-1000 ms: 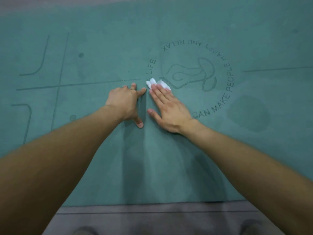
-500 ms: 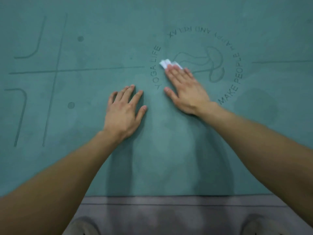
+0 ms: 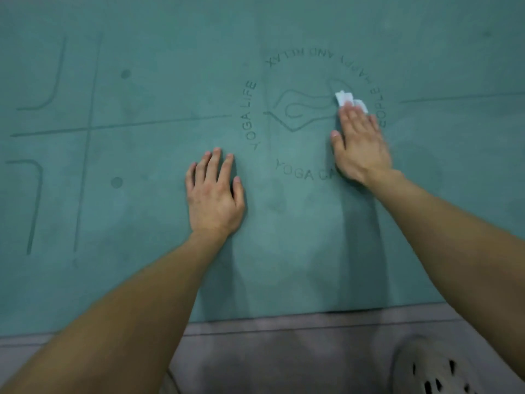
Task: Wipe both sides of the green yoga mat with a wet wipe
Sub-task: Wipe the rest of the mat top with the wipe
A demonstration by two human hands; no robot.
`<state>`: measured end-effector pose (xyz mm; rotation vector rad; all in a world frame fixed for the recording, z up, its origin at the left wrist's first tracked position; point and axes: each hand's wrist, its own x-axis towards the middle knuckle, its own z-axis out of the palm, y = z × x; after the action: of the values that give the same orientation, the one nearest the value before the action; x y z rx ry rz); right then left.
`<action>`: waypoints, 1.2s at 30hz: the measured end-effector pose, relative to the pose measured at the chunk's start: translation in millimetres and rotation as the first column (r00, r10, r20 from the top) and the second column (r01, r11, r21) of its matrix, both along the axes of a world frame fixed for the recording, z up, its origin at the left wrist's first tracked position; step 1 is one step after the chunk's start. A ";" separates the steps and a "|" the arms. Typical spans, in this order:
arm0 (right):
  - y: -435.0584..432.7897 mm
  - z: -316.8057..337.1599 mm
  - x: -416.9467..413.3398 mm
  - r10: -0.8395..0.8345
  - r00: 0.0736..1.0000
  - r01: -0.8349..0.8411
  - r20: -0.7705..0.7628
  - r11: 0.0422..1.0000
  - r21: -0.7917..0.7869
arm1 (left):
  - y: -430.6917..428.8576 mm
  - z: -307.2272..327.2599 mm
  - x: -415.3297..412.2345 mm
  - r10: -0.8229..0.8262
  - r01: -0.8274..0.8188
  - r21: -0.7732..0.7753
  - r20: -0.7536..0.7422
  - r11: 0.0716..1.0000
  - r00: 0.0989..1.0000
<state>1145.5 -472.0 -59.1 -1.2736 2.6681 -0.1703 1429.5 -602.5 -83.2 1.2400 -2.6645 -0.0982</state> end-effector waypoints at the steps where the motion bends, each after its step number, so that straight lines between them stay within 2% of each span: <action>1: -0.7 1.7 5.2 -0.062 0.998 0.062 0.012 0.998 -0.014 | -0.9 1.1 -0.6 0.001 -0.001 0.005 0.012 1.000 1.000; 2: -6.6 0.9 24.1 -0.015 1.000 0.015 0.010 0.999 -0.041 | -1.6 2.6 -1.3 0.003 -0.004 0.014 0.022 1.000 1.000; 3: -12.3 -1.3 51.4 0.122 0.992 -0.120 0.017 0.989 -0.085 | -1.4 4.2 -1.3 0.003 -0.003 0.019 0.035 1.000 0.999; 5: -15.1 -6.5 105.6 0.467 0.884 -0.459 0.034 0.878 -0.137 | -1.6 6.4 -1.0 -0.006 0.005 0.015 0.058 1.000 0.998; 6: -12.9 -8.6 119.7 0.569 0.822 -0.562 0.020 0.816 -0.136 | -3.0 6.7 -0.9 -0.016 0.015 0.012 0.070 1.000 0.997; 7: -11.3 -8.4 121.0 0.602 0.799 -0.597 -0.010 0.791 -0.133 | -4.8 6.7 -0.6 -0.032 0.031 0.011 0.084 0.999 0.996; 10: -9.9 -7.9 101.3 0.511 0.854 -0.520 -0.096 0.841 -0.149 | -10.6 10.9 1.8 -0.085 0.080 0.048 0.123 0.996 0.989; 14: -14.2 -11.5 130.0 0.299 0.954 -0.288 0.015 0.933 -0.217 | -10.7 21.1 20.1 -0.187 0.178 0.079 0.119 0.981 0.975; 17: -10.2 -18.9 155.9 0.355 0.935 -0.347 0.003 0.917 -0.199 | -6.7 30.4 33.7 -0.231 0.214 0.107 0.189 0.971 0.955; 19: -7.2 -13.2 152.2 0.358 0.934 -0.351 -0.010 0.911 -0.217 | -9.0 43.9 33.6 -0.267 0.220 0.189 0.276 0.957 0.924; 23: -16.7 4.1 132.3 0.228 0.969 -0.246 -0.093 0.924 -0.293 | -21.3 76.7 26.5 -0.431 0.304 0.335 0.424 0.892 0.797; 26: -30.5 -9.2 131.9 0.315 0.949 -0.314 -0.011 0.944 -0.104 | -32.3 89.1 28.3 -0.559 0.410 0.381 0.532 0.829 0.636; 28: -35.6 -22.3 133.0 0.335 0.942 -0.335 -0.011 0.942 -0.036 | -36.0 90.8 31.1 -0.608 0.448 0.412 0.576 0.793 0.546; 31: -34.6 -29.6 142.9 0.217 0.976 -0.217 -0.005 0.975 -0.055 | -42.4 87.8 36.6 -0.640 0.500 0.413 0.607 0.761 0.472; 33: -31.8 -20.4 169.4 0.199 0.980 -0.197 0.026 0.977 -0.084 | -46.9 88.9 40.8 -0.669 0.525 0.431 0.592 0.734 0.450; 36: 8.8 -17.7 210.4 0.371 0.929 -0.371 0.000 0.928 -0.048 | -43.4 89.6 38.2 -0.657 0.559 0.385 0.610 0.734 0.443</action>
<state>1355.8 -463.3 -76.8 -1.7563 2.3689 -0.1849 1467.6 -645.9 6.4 0.2012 -3.7476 0.1616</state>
